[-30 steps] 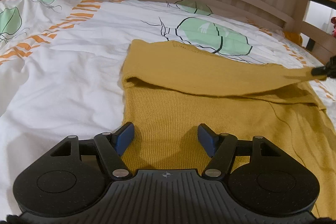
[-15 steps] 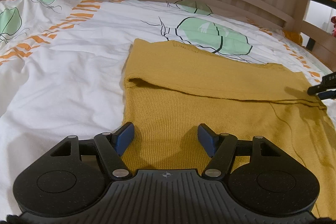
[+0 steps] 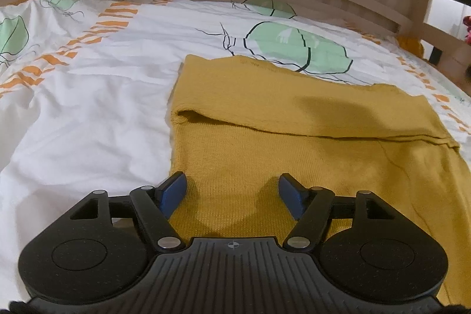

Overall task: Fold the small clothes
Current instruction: 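Lay the glittery cuff flat along the sweater body and open the right tool, then move both open tools to the sweater hem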

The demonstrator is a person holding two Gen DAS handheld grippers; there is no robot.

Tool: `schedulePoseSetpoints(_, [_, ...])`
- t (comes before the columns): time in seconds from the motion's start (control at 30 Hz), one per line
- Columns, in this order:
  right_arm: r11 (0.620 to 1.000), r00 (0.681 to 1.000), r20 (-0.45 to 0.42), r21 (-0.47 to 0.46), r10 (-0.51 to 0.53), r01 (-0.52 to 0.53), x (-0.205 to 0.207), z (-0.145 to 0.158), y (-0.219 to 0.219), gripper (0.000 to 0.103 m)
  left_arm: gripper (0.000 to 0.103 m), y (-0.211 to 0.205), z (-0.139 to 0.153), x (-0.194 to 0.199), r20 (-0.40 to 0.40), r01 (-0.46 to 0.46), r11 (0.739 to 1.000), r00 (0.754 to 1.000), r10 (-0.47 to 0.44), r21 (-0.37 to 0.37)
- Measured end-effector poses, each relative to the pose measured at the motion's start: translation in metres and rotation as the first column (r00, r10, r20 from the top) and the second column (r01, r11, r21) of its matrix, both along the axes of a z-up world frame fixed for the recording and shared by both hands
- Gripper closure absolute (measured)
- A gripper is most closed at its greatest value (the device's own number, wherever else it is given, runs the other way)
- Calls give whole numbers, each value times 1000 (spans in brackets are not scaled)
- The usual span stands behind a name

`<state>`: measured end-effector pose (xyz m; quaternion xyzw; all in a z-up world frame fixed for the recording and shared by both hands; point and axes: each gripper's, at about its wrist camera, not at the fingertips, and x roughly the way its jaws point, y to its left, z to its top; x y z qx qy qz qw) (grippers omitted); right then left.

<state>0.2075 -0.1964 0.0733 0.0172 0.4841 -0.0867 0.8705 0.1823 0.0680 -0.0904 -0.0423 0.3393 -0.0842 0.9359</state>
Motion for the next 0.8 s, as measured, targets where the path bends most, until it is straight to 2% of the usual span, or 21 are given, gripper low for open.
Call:
schedulePoseSetpoints(0.13, [985,986,83,86,144,-151,-50,64,44,13,35,0,3,0,-8,4,1000,1000,-4,-1])
schedulePoseSetpoints(0.23, [954,955,157,124,253,-273,-95,107,76,7,36,2,12,0,-26,-16,1000,1000,16,-5])
schedulePoseSetpoints(0.33, [927,923,212,126,322,-353,-132,137,99,5,36,9,30,-6,-35,-76,996,997,75,-51])
schedulePoseSetpoints(0.43, [905,906,237,165,350,-392,-162,158,114,4,35,20,52,-19,-39,-122,986,992,118,-117])
schedulePoseSetpoints(0.5, [893,903,232,192,361,-406,-180,169,121,4,35,25,66,-30,-30,-135,982,991,133,-131])
schedulePoseSetpoints(0.6, [881,892,253,205,374,-427,-200,183,124,4,35,30,81,-45,-25,-144,982,990,142,-122])
schedulePoseSetpoints(0.7, [891,890,285,184,355,-414,-218,199,126,3,35,32,92,-60,-25,-154,983,988,152,-104])
schedulePoseSetpoints(0.8, [883,883,317,208,346,-420,-230,211,122,1,35,32,101,-73,-18,-176,982,984,176,-66])
